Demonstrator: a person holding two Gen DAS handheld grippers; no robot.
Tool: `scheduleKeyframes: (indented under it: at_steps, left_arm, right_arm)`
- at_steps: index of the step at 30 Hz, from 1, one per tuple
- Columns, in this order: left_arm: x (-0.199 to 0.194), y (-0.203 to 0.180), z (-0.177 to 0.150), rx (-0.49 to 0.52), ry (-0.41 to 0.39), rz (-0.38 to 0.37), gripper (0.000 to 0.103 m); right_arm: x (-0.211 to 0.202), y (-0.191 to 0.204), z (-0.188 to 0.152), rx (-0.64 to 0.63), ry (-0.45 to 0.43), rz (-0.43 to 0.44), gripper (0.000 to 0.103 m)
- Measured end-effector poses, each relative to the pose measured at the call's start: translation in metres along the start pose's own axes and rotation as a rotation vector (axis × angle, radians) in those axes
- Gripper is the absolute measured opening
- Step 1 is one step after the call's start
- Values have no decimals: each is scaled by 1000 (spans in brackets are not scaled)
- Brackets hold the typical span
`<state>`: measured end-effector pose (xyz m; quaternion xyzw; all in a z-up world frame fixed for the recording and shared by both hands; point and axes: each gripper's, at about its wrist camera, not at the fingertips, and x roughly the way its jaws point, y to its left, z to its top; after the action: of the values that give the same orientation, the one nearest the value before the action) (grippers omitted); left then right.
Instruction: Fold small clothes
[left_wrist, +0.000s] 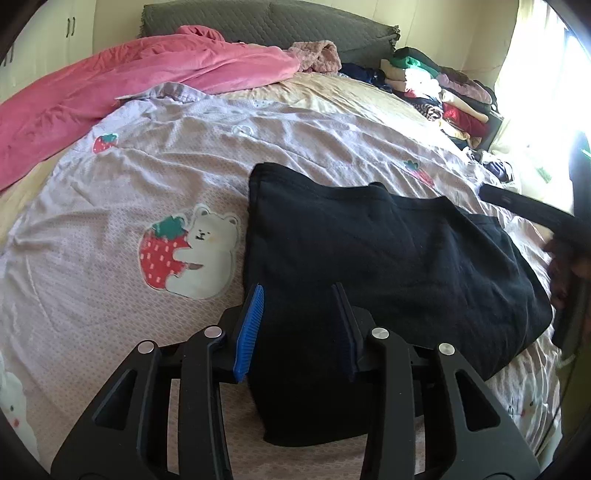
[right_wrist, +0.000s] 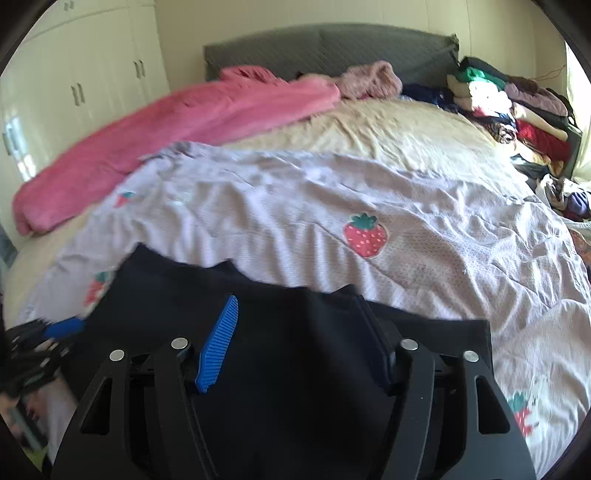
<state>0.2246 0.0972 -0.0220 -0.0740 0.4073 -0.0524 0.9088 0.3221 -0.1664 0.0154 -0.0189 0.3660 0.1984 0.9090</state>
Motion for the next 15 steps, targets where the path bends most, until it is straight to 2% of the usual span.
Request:
scheduleKeyframes:
  at_steps: [1,2,3,6,10,15]
  left_arm:
    - [0,2,1,-3,-1,-1,30]
    - [-1,5,4,-7,-3,1,30]
    - [-1,9,5,-13,-6,6,30]
    - [-1,20,14,-39,-7,8,33]
    - [4,34,27,-88,3,14,38]
    - [19,35,45,-136,50,-55,39]
  right_arm:
    - [-7,4,-3,-7,-8,11,66]
    - [-17,11,-10,-23,-19,17,77]
    - [-24,17,-15,-34,-30,21,79]
    - [-42,42,-34,-83,-48,74,79]
    - [-48,80,-55,-133,-29,130,79]
    - [-40,137,-80,-306,-10,162,79]
